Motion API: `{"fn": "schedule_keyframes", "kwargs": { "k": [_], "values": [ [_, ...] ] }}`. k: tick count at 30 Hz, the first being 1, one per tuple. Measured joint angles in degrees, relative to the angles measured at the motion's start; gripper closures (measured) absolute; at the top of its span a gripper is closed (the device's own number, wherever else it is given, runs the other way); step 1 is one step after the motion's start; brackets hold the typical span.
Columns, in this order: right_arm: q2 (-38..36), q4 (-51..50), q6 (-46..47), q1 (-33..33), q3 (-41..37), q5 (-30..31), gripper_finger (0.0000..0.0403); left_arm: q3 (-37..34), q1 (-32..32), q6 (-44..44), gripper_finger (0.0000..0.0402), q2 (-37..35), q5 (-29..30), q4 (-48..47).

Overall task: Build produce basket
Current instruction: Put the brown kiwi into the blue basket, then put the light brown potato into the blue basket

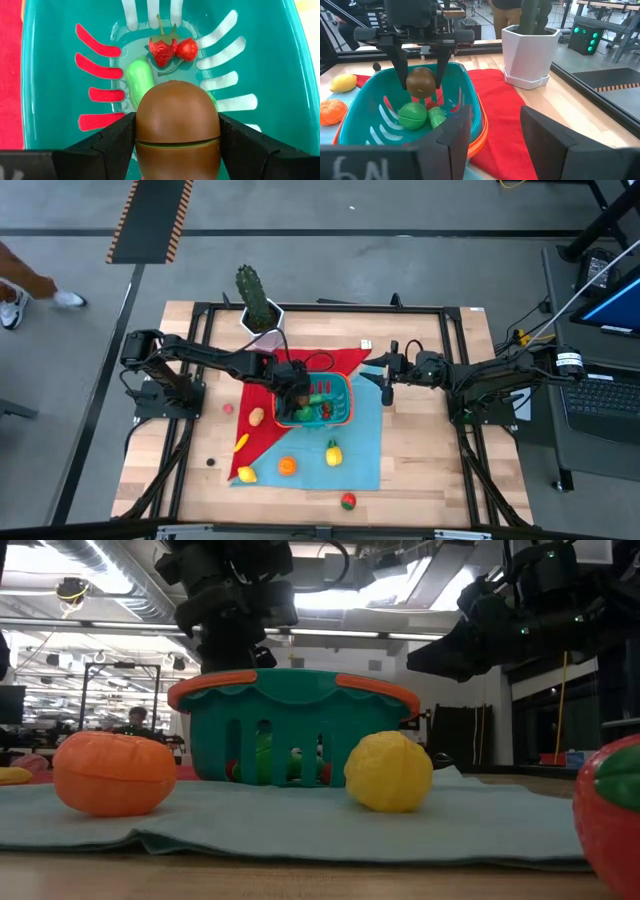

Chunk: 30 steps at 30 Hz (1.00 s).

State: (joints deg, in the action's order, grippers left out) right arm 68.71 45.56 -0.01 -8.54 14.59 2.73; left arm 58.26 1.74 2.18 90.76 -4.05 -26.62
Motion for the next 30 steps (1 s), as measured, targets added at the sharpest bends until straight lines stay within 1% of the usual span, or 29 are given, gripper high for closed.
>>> {"fn": "schedule_keyframes", "kwargs": {
  "k": [3, 11, 14, 21, 23, 25, 27, 30],
  "values": [
    [0.0, 0.0, 0.0, 0.0, 0.0, 0.0, 0.0230, 0.0, 0.0, -0.2, 0.0142, 0.0, 0.0, 0.0],
    [0.0, 0.0, 0.0, 0.0, 0.0, 0.0, 0.0230, 0.0, 0.0, 0.4, 0.0100, 0.5, 0.1, -0.2],
    [0.0, 0.0, 0.0, 0.0, 0.0, 0.0, 0.0230, 0.0, 0.0, 4.2, 0.0099, 0.3, 0.3, 0.2],
    [0.0, 0.1, 2.7, 0.0, 0.0, 0.0, 0.0230, 0.0, -0.7, 4.4, 0.0100, -5.3, 0.8, 1.1],
    [0.0, 0.7, 3.0, 0.0, 0.0, 0.0, 0.0230, 0.0, -1.7, 4.4, 0.0098, -7.3, 2.6, 1.3],
    [0.0, 1.2, 2.9, 0.0, 0.0, 0.0, 0.0230, -0.4, -3.2, 4.4, 0.0098, -8.8, 6.2, 1.9],
    [0.0, 1.4, 3.0, 0.2, 0.1, 0.0, 0.0230, -2.3, -4.8, 4.1, 0.0098, -10.8, 9.7, 2.0],
    [0.0, 1.6, 2.4, 1.0, 0.6, 0.0, 0.0230, -6.4, -6.7, 1.1, 0.0098, -14.3, 13.0, 4.1]
  ]
}}
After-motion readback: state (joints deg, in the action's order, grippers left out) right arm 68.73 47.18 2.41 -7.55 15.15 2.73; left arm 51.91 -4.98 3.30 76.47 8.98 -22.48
